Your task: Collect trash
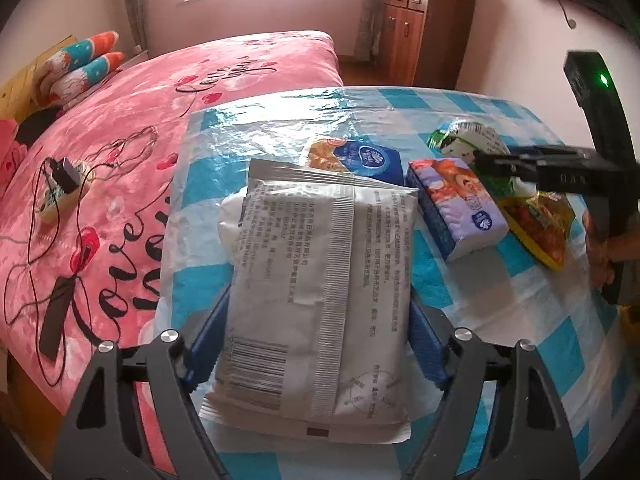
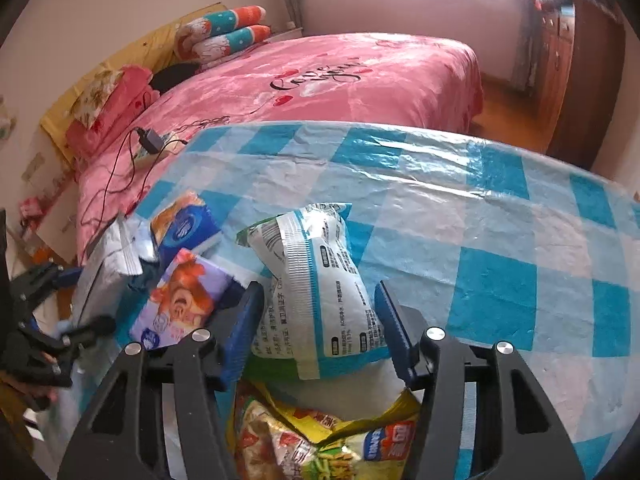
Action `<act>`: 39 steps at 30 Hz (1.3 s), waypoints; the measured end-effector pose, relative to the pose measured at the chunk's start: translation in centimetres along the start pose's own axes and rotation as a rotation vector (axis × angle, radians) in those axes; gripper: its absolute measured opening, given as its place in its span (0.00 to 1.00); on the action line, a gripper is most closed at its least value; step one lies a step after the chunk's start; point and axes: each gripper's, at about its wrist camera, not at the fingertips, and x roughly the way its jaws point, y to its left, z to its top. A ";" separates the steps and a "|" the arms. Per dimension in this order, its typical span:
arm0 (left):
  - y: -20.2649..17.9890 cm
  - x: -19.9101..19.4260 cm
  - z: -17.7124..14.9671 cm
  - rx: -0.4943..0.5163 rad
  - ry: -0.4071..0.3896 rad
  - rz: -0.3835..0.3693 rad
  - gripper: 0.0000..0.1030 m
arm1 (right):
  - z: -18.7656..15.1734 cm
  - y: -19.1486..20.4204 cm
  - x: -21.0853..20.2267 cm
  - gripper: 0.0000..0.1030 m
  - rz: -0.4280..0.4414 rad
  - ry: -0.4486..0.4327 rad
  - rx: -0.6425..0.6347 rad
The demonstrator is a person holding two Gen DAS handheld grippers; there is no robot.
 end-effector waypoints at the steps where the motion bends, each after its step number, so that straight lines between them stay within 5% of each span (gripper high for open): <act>1: -0.1 0.0 -0.1 -0.007 -0.002 0.000 0.77 | -0.2 0.2 -0.1 0.53 0.003 -0.002 -0.009; 18: -6.1 -5.4 -6.8 -0.084 0.003 -0.094 0.76 | -8.2 4.6 -5.6 0.51 0.082 0.036 -0.146; 22: -6.2 -7.0 -8.7 -0.133 -0.006 -0.098 0.76 | -9.0 5.1 -6.7 0.61 0.095 0.048 -0.147; 26: -4.8 -8.3 -9.8 -0.192 -0.034 -0.064 0.75 | -7.4 5.3 -8.4 0.83 0.080 -0.014 -0.128; 39: -0.6 -10.3 -11.2 -0.300 -0.082 -0.027 0.76 | 2.7 11.1 -1.5 0.84 0.064 -0.007 -0.269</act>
